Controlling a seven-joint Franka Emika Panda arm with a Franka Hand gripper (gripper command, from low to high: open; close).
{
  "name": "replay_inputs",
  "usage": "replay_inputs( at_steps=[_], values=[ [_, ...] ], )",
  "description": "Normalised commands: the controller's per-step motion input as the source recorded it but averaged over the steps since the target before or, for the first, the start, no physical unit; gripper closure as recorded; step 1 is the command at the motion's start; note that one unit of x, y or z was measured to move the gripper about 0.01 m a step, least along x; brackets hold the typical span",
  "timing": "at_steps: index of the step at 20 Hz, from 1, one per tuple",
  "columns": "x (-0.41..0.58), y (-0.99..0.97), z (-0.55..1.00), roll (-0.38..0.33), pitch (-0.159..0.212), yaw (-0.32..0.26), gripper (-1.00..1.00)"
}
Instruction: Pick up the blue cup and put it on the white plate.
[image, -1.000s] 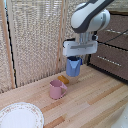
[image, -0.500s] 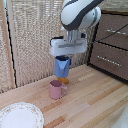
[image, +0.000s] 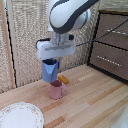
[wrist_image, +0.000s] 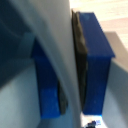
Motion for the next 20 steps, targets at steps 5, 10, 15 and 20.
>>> replay_inputs(
  at_steps=[5, 10, 15, 20],
  values=[
    [0.211, 1.00, -0.03, 0.000, 0.063, 0.008, 1.00],
    [0.191, 1.00, -0.15, -0.001, 0.045, 0.009, 1.00],
    [0.061, 0.88, -0.27, -0.035, 0.012, 0.028, 1.00],
    [-0.003, 0.59, -0.45, -0.154, -0.031, 0.047, 1.00]
  ],
)
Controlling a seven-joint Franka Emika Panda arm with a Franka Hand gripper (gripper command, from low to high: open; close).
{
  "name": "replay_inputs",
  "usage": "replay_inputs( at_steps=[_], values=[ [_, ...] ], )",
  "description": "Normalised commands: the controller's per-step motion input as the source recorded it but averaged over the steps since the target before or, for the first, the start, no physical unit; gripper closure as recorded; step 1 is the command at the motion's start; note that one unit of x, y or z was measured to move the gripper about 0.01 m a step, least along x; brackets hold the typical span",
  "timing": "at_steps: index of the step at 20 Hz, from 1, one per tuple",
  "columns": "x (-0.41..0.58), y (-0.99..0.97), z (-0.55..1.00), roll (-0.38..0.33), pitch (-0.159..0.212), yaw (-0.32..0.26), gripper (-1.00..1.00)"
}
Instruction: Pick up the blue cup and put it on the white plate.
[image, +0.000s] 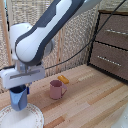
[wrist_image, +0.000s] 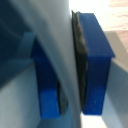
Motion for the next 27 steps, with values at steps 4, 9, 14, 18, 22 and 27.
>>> replay_inputs(
  at_steps=[4, 9, 14, 18, 22, 27],
  values=[
    [0.000, 0.28, -0.53, -0.245, -0.096, 0.096, 1.00],
    [0.135, 0.16, -0.38, -0.157, -0.090, 0.072, 1.00],
    [0.249, -0.01, -0.08, 0.000, -0.053, 0.010, 1.00],
    [0.096, -0.04, 0.27, 0.000, 0.027, 0.015, -1.00],
    [0.005, -0.21, 0.80, 0.003, 0.052, 0.005, -1.00],
    [0.109, -0.27, 0.95, -0.008, -0.054, 0.022, -1.00]
  ],
)
